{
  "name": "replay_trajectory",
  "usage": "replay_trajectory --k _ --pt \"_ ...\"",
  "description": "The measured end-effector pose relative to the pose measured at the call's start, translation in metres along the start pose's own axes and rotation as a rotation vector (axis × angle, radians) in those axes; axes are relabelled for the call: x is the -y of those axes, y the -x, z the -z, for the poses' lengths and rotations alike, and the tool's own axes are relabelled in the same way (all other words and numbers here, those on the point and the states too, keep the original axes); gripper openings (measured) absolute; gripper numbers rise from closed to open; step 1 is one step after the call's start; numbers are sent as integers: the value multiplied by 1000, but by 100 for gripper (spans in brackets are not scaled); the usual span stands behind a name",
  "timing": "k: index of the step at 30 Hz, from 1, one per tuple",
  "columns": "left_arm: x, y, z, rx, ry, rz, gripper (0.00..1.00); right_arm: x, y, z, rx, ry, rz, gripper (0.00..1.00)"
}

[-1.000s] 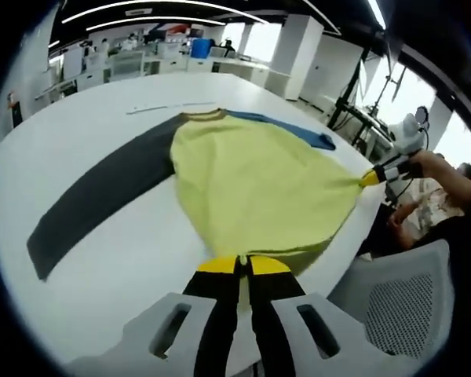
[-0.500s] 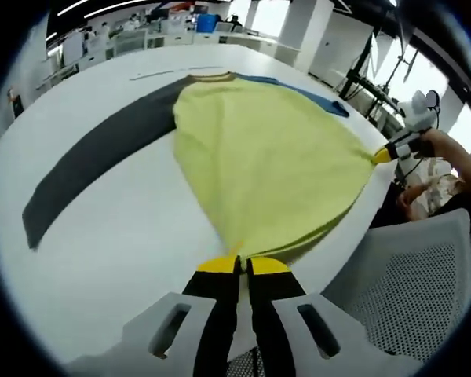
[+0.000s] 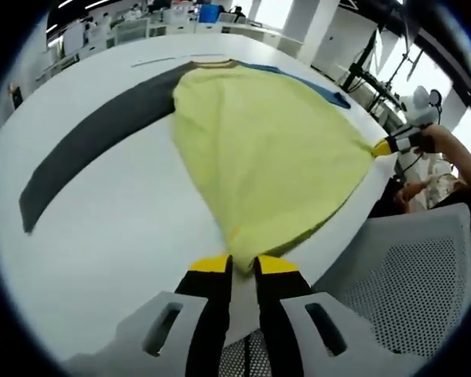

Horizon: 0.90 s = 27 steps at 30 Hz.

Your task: Fold the garment on the visible template until the final outline fits inside the template.

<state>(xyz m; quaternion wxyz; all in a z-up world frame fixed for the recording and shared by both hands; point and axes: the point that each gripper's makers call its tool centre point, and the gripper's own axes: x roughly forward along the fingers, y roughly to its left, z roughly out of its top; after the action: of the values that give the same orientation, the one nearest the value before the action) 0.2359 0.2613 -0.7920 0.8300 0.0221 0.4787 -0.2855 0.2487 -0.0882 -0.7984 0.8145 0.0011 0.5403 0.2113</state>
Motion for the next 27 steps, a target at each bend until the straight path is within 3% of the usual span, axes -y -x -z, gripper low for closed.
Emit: replay_trajectory --k 3,6,7,9,16,22,27 --pt "1 3 -1 14 11 5 15 0 1 1 -2 9 -2 4" --pt "1 7 -7 44 34 14 22 -3 2 -1 6 9 -15 15" --pt "-2 8 -8 55 69 -5 26 -5 4 -2 10 14 -18 19" --pt "-5 10 -10 53 60 -12 36 -7 7 -5 22 29 -24 27" --pt "-6 16 -24 115 59 -11 44 -9 17 -20 70 67 -22 53" --pt "-2 19 -35 152 69 -4 58 -4 26 -39 131 69 -20 59" --pt "-1 23 -44 181 44 -3 69 12 32 -54 178 50 3 62"
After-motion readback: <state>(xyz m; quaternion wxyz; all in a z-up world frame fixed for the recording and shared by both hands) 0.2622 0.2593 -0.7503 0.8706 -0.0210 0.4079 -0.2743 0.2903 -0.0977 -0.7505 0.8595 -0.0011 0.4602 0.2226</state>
